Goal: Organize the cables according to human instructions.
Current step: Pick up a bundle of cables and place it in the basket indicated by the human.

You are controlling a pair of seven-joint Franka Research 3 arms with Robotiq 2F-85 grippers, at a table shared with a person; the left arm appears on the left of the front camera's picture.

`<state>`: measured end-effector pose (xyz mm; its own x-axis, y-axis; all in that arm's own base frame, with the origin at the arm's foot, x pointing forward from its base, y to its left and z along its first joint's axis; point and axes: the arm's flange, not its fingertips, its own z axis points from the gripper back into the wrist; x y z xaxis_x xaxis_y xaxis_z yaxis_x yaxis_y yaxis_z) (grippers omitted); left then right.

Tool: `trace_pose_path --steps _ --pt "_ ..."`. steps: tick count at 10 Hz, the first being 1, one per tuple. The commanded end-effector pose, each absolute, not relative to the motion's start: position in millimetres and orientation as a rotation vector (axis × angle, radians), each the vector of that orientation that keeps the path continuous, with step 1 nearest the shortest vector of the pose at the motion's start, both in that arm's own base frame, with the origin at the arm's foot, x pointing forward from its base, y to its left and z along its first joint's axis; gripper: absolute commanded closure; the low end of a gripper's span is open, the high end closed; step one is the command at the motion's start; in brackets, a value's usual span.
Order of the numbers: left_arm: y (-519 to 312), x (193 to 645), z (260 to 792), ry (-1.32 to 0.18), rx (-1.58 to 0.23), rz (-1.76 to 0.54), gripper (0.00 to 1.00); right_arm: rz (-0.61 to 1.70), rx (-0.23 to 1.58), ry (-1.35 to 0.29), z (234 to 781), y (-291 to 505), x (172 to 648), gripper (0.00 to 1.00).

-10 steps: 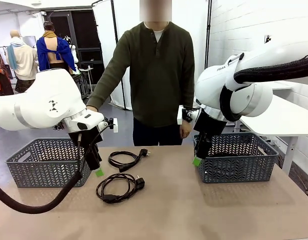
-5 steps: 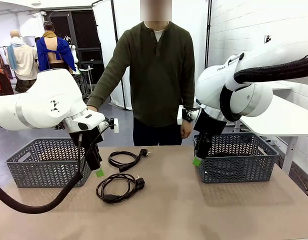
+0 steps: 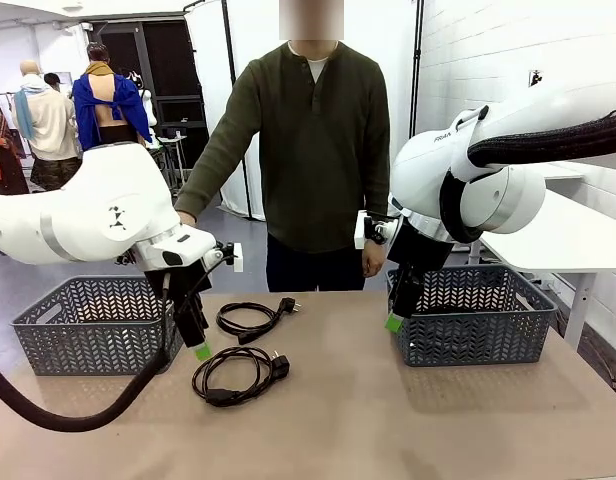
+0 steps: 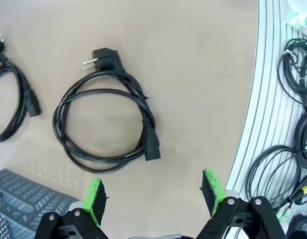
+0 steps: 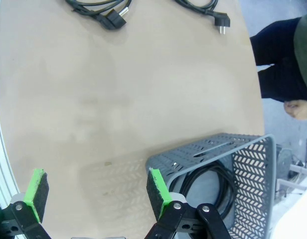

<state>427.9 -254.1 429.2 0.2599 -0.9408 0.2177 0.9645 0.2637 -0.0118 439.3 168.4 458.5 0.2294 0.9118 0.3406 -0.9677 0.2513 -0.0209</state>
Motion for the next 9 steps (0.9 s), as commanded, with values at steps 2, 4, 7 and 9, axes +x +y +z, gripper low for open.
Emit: trace_pose_path --steps 2,4,7,9 --pt "-278 443 412 -0.145 -0.142 -1.34 0.0 1.308 0.201 -0.308 459 169 440 0.0" --pt "-294 448 396 -0.12 -0.141 -1.364 0.0 1.308 0.201 -0.308 459 169 440 0.0" --pt "-314 457 379 -0.099 -0.123 -1.382 0.0 1.308 0.201 -0.308 459 169 440 0.0" --pt "-320 460 366 -0.075 -0.13 -1.377 0.0 1.308 0.201 -0.308 459 169 440 0.0"
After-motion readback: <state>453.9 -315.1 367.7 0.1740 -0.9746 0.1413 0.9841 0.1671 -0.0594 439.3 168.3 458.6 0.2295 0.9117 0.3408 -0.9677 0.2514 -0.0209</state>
